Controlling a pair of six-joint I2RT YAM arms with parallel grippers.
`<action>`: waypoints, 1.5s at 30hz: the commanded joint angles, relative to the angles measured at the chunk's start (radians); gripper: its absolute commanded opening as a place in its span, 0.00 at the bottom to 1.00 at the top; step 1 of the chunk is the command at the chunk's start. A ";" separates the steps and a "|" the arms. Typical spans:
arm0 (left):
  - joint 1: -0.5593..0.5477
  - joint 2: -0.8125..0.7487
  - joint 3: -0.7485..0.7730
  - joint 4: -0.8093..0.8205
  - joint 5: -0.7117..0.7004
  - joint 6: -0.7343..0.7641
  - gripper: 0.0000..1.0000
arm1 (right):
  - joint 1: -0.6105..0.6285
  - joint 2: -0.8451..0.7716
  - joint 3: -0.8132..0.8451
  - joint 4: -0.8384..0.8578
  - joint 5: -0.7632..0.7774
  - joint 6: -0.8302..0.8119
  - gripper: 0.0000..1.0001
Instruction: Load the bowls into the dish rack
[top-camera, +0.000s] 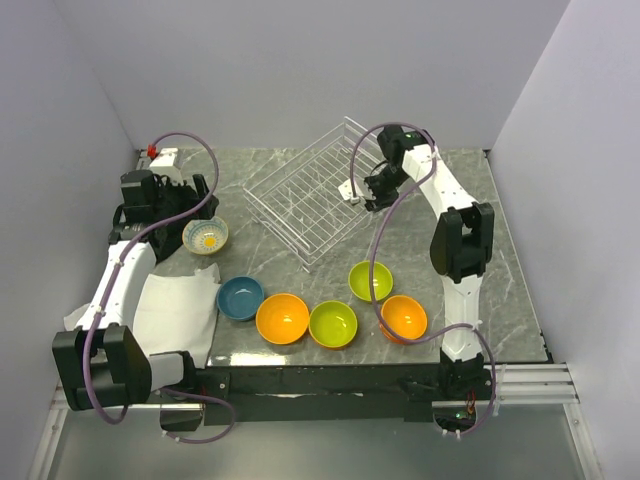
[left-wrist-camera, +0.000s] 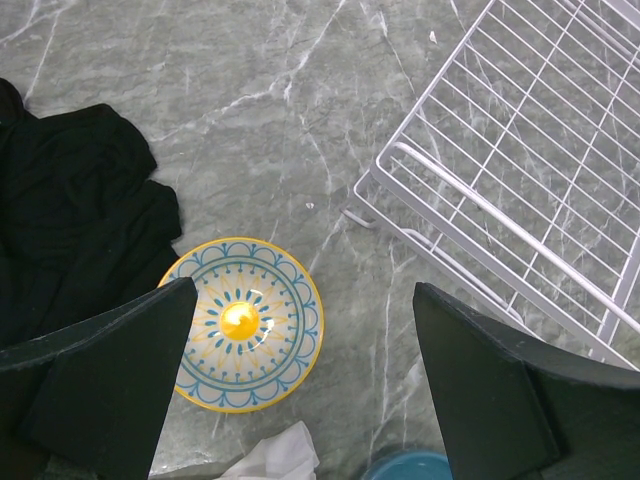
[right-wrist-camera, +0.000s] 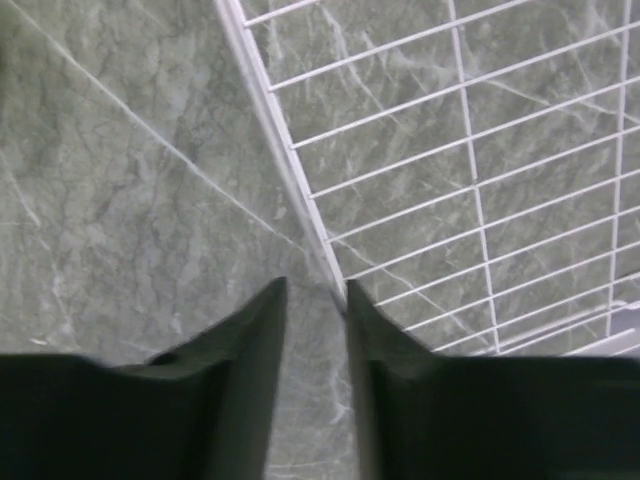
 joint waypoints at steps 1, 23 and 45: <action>0.004 0.002 0.019 0.030 0.012 -0.015 0.97 | 0.003 0.006 0.046 -0.106 0.036 0.020 0.29; -0.052 0.080 0.027 0.146 0.089 -0.064 0.97 | -0.121 -0.239 -0.322 0.208 -0.012 0.572 0.00; -0.128 0.129 0.085 0.122 0.063 -0.037 0.97 | -0.210 -0.218 -0.376 0.400 0.013 0.890 0.00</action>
